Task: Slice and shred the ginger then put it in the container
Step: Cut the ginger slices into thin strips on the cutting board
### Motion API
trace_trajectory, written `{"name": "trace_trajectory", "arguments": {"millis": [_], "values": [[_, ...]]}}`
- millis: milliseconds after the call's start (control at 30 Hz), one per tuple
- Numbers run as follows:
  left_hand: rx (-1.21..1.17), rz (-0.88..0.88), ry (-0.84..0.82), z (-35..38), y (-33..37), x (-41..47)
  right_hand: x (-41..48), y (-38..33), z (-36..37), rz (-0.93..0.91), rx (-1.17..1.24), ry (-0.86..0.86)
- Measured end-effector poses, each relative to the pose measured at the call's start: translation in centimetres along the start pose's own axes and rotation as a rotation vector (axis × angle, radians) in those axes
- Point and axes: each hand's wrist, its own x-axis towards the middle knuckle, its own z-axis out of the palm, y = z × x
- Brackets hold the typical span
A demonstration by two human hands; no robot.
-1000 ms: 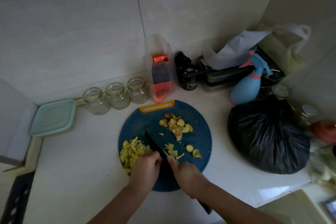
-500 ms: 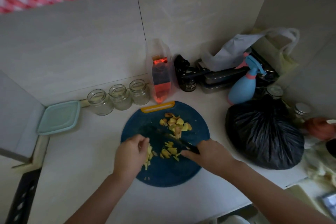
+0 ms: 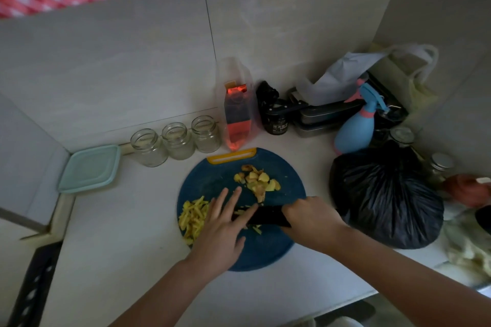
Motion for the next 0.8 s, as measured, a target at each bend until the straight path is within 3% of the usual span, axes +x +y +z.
{"name": "trace_trajectory", "arguments": {"millis": [200,467,567,800], "values": [[0.041,-0.158,-0.036,0.6,-2.8,0.9,-2.2,3.4,1.0,0.158,0.056,0.061],[-0.275,-0.356,-0.172,1.0,-1.5,5.1,-1.5,5.0,3.5,0.487,0.57,0.149],[-0.19,-0.315,-0.188,1.7,-0.4,5.2,-1.5,4.7,3.9,0.543,0.696,0.168],[-0.137,-0.042,-0.145,2.4,2.0,4.9,-1.4,4.4,4.4,0.573,0.734,0.157]]}}
